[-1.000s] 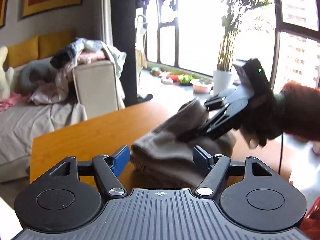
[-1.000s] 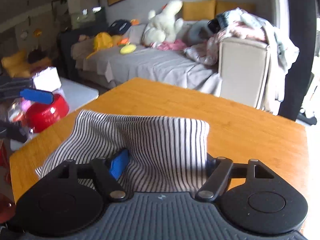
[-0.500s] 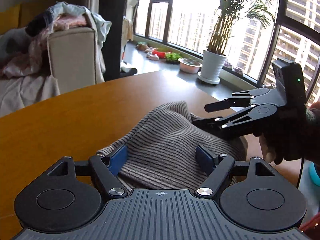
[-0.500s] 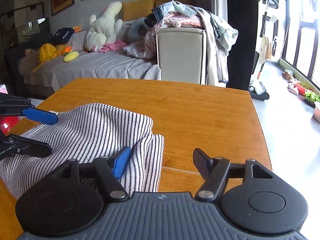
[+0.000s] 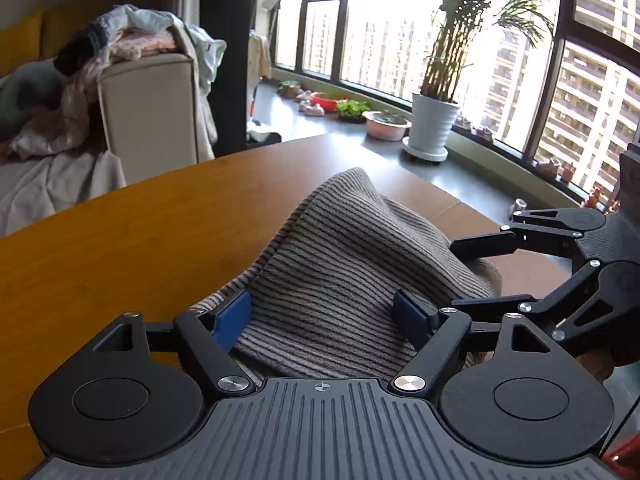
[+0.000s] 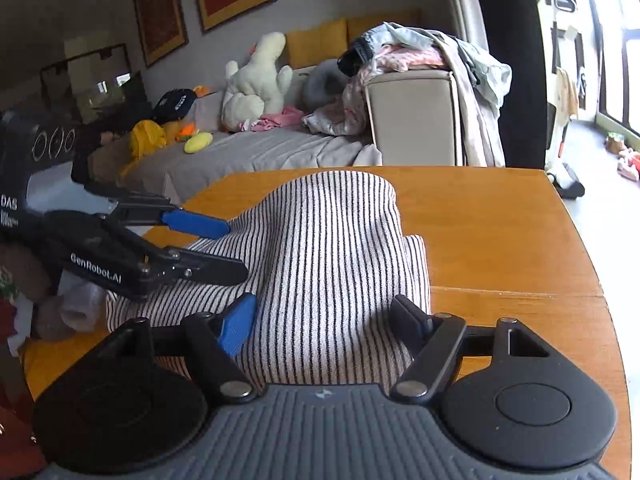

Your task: Fold clothes

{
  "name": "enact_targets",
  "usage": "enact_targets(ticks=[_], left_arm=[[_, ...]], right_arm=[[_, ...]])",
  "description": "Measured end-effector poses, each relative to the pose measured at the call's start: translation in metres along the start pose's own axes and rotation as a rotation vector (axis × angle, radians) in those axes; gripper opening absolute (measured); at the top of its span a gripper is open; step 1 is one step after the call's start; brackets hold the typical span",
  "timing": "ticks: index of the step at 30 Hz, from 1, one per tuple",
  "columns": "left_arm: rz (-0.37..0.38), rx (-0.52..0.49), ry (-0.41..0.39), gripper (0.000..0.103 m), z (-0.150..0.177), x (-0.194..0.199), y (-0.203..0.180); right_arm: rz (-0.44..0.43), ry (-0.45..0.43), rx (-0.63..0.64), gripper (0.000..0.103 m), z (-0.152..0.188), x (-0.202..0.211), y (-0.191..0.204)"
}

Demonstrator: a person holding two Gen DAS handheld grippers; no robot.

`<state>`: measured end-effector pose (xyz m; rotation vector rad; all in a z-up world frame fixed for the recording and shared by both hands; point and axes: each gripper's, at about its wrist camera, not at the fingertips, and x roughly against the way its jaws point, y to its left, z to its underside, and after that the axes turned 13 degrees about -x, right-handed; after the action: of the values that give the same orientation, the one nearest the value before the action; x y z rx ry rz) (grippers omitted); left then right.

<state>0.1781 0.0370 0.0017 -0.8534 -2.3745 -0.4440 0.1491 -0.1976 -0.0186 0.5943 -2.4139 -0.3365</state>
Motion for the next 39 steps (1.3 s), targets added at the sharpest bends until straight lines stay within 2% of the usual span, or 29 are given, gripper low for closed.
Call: enact_targets(ticks=[6, 9, 14, 21, 24, 26, 28, 29, 32, 35, 39], left_arm=[[-0.011, -0.001, 0.002, 0.085, -0.002, 0.001, -0.003], [-0.015, 0.009, -0.002, 0.085, -0.001, 0.002, -0.001], [-0.015, 0.014, -0.004, 0.086, -0.001, 0.002, -0.001], [-0.016, 0.018, -0.005, 0.086, 0.000, 0.003, -0.002], [-0.016, 0.021, -0.005, 0.086, 0.000, 0.002, -0.001], [-0.016, 0.024, -0.005, 0.086, 0.001, 0.002, -0.001], [-0.015, 0.031, -0.005, 0.086, 0.002, 0.002, -0.001], [-0.013, 0.033, -0.005, 0.086, 0.002, 0.001, -0.001], [-0.012, 0.041, -0.006, 0.086, 0.003, -0.001, -0.002], [-0.016, 0.046, -0.008, 0.086, 0.003, -0.001, -0.003], [-0.033, 0.019, -0.008, 0.085, 0.002, 0.006, -0.007]], right_arm=[[0.047, -0.020, 0.040, 0.076, 0.004, 0.020, 0.010], [0.051, -0.015, -0.046, 0.079, 0.007, 0.034, 0.000], [-0.011, 0.035, -0.254, 0.080, 0.013, 0.039, -0.027], [-0.009, 0.068, -0.264, 0.082, 0.028, 0.026, -0.022], [-0.018, 0.004, -0.241, 0.082, 0.027, 0.033, -0.013], [-0.019, -0.079, -0.205, 0.079, 0.023, 0.043, -0.004], [-0.026, -0.163, -0.141, 0.062, 0.014, 0.053, 0.005], [-0.034, -0.189, -0.120, 0.060, 0.008, 0.055, 0.009], [-0.042, -0.157, -0.129, 0.056, -0.006, 0.037, 0.007], [0.034, -0.070, -0.128, 0.056, 0.002, 0.001, -0.005], [0.044, -0.084, -0.127, 0.057, 0.006, -0.001, -0.010]])
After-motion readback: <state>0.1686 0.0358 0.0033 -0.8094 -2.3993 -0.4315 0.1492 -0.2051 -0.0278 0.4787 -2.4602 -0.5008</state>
